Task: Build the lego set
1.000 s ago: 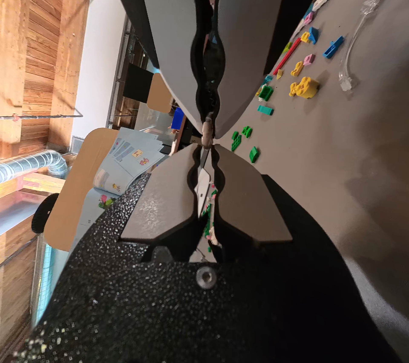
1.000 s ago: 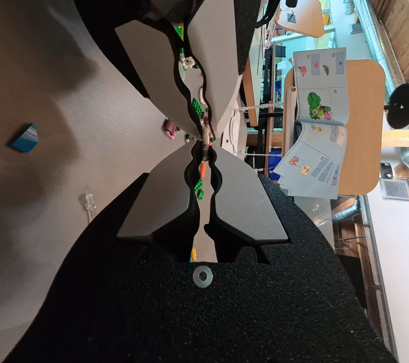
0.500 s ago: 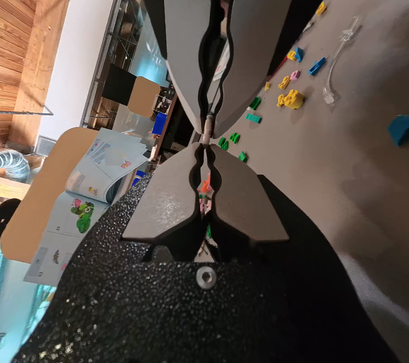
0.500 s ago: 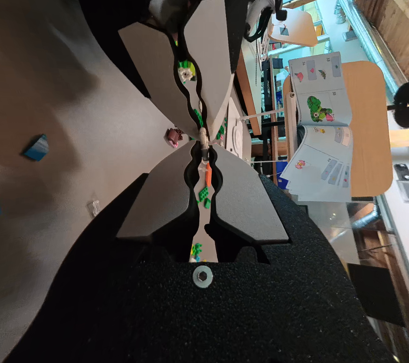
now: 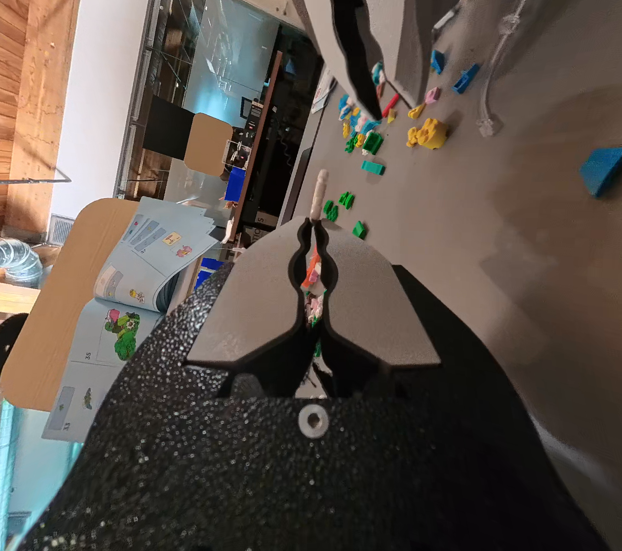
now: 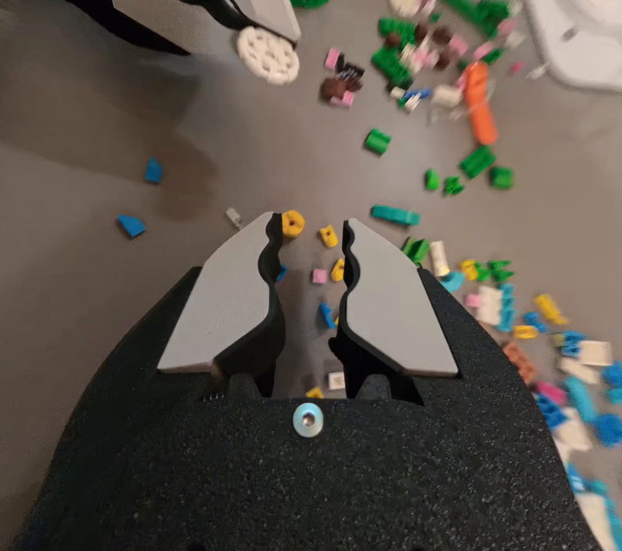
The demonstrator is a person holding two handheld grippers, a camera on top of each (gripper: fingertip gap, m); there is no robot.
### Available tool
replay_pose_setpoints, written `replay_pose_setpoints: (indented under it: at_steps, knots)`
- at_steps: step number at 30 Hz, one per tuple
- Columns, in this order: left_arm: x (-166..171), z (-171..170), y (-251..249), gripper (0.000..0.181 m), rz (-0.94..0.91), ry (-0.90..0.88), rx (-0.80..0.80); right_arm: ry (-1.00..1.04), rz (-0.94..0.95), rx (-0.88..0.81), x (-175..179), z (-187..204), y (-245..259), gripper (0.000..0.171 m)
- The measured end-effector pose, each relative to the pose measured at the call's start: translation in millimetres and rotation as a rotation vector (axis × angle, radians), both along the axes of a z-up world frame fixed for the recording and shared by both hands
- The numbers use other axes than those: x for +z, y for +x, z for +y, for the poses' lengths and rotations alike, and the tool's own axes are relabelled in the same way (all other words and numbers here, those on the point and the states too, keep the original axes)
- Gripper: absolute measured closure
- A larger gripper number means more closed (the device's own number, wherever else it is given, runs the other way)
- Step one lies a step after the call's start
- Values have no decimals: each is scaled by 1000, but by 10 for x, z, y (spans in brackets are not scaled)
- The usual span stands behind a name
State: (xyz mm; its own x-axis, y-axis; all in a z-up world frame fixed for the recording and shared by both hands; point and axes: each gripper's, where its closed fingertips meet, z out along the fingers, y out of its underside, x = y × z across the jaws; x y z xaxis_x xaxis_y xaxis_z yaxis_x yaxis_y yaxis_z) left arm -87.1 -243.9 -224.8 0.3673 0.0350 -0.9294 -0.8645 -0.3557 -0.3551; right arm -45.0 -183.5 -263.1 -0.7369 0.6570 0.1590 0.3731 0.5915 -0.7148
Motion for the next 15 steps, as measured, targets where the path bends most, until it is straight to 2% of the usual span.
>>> replay_pose_setpoints:
  at_steps: [3, 15]
  knots:
    - [-25, 8, 27, 178, 33, -14, -8, -94, -160, 21, -139, -84, 107, 138]
    - [-37, 21, 117, 179, 98, -19, -49, 9, -138, 23, -218, -126, -13, 155]
